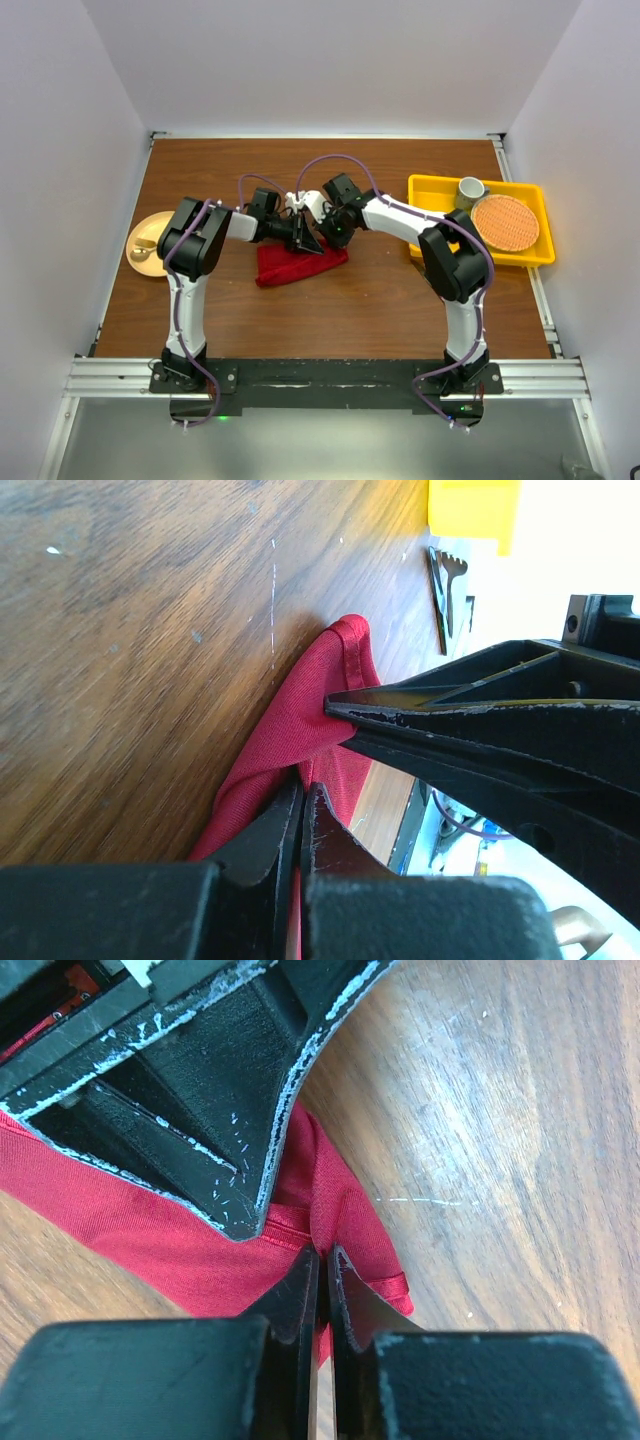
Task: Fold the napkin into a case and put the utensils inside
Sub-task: Stuff the top corner of the smaller-rectangle-folded napkin into the folded napkin.
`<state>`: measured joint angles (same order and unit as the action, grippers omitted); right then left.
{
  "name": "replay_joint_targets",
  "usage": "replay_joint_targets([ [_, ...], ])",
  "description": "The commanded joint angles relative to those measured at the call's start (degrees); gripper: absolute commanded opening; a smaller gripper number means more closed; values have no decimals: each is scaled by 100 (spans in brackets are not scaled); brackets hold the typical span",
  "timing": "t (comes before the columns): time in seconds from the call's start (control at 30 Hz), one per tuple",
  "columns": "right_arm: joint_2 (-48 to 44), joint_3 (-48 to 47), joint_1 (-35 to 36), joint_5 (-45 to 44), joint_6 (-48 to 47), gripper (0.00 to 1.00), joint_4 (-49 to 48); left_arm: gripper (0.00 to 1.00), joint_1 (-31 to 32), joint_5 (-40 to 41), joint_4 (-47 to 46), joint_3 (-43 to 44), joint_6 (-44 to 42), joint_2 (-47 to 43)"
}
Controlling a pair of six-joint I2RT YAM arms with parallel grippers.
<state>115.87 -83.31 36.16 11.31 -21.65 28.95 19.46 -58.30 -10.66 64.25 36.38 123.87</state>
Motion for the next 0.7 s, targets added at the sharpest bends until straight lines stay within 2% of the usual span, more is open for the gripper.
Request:
replay_joint_targets([
  [0.0, -416, -256, -57, -419, 82, 0, -21, 0, -57, 513, 310, 0, -281, 234],
  [0.2, -434, -37, -30, -463, -6, 0, -153, 0, -30, 286, -181, -35, 17, -12],
  [0.4, -346, 130, -21, -358, -41, 0, -284, 0, 119, 3, -1386, -79, 1072, -452],
  [0.67, -346, 245, -21, -261, -94, 0, -364, 0, 58, 179, -1238, 167, 1178, -136],
])
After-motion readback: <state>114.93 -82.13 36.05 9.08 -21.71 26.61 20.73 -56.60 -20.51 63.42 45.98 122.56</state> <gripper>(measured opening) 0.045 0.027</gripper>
